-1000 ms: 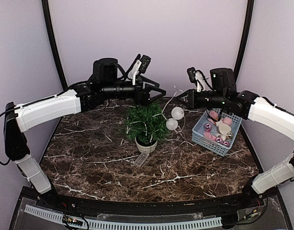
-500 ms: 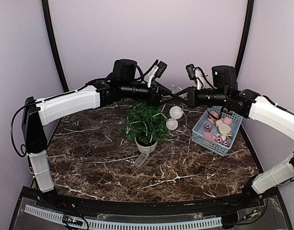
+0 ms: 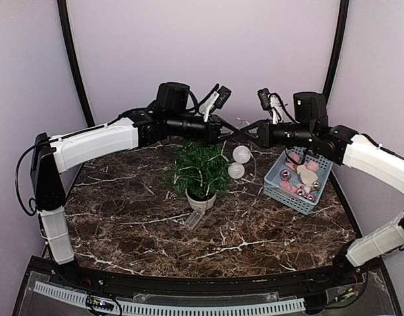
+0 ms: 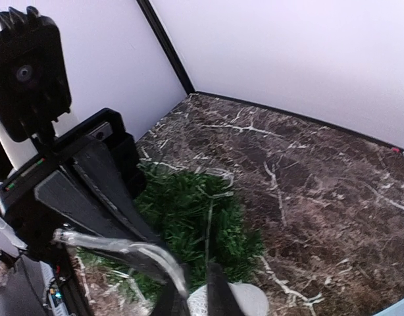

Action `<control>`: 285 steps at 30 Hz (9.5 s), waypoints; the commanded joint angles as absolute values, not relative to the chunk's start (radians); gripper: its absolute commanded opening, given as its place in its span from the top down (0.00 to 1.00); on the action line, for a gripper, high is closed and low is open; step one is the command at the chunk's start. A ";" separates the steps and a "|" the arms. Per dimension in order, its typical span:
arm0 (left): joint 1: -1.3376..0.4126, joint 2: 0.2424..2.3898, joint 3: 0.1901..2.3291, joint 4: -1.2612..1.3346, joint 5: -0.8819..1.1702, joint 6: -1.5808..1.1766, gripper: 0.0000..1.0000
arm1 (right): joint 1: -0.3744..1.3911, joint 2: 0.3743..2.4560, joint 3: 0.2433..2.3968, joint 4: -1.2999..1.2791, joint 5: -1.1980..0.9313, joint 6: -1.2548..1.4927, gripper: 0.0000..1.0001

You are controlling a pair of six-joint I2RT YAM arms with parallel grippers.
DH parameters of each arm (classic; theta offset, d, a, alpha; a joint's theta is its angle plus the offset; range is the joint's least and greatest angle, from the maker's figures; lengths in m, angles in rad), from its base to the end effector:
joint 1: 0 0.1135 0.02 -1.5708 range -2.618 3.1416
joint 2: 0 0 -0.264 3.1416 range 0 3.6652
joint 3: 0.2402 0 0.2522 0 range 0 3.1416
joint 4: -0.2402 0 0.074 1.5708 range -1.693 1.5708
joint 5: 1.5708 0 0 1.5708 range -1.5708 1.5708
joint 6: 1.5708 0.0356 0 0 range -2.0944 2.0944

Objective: Decorate the small christmas tree
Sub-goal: Wrap the side of the string light in the gap of the branches.

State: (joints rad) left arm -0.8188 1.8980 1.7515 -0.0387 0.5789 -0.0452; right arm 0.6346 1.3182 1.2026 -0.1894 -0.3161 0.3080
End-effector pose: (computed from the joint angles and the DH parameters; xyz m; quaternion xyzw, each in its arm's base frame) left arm 0.2986 -0.3478 0.3680 0.4470 0.6142 -0.4557 0.4639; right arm 0.2408 0.1910 0.3681 -0.2213 0.7705 0.3783 0.4628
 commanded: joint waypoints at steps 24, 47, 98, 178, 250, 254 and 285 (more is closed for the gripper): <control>-0.827 1.879 1.769 0.053 0.587 -0.039 1.00 | 0.510 1.054 0.401 0.480 -0.191 0.643 0.15; -0.827 1.872 1.787 0.033 0.598 -0.025 1.00 | 0.528 1.502 0.393 0.864 -0.322 0.563 0.24; -0.804 1.737 1.663 0.062 0.349 -0.017 0.31 | 0.492 1.592 1.678 -0.007 -0.089 0.286 1.00; -0.549 1.769 1.543 0.283 0.138 -0.006 1.00 | 0.726 1.826 1.992 -0.037 -0.464 0.328 1.00; -0.592 1.134 0.805 0.279 0.266 -0.009 0.31 | 0.798 1.353 1.516 -0.316 -0.854 0.209 1.00; -0.592 1.120 0.805 0.250 0.259 -0.044 0.29 | 0.803 1.337 1.505 -0.301 -0.904 0.215 1.00; -0.592 1.225 0.919 0.226 0.216 -0.111 0.26 | 0.808 1.331 1.404 -0.181 -0.868 0.280 1.00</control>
State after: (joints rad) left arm -0.5884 1.3075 0.9546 0.2447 0.1974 -0.1833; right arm 0.8001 1.3273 1.4086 -0.2428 -0.8711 0.2703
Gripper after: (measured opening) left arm 0.735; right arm 0.009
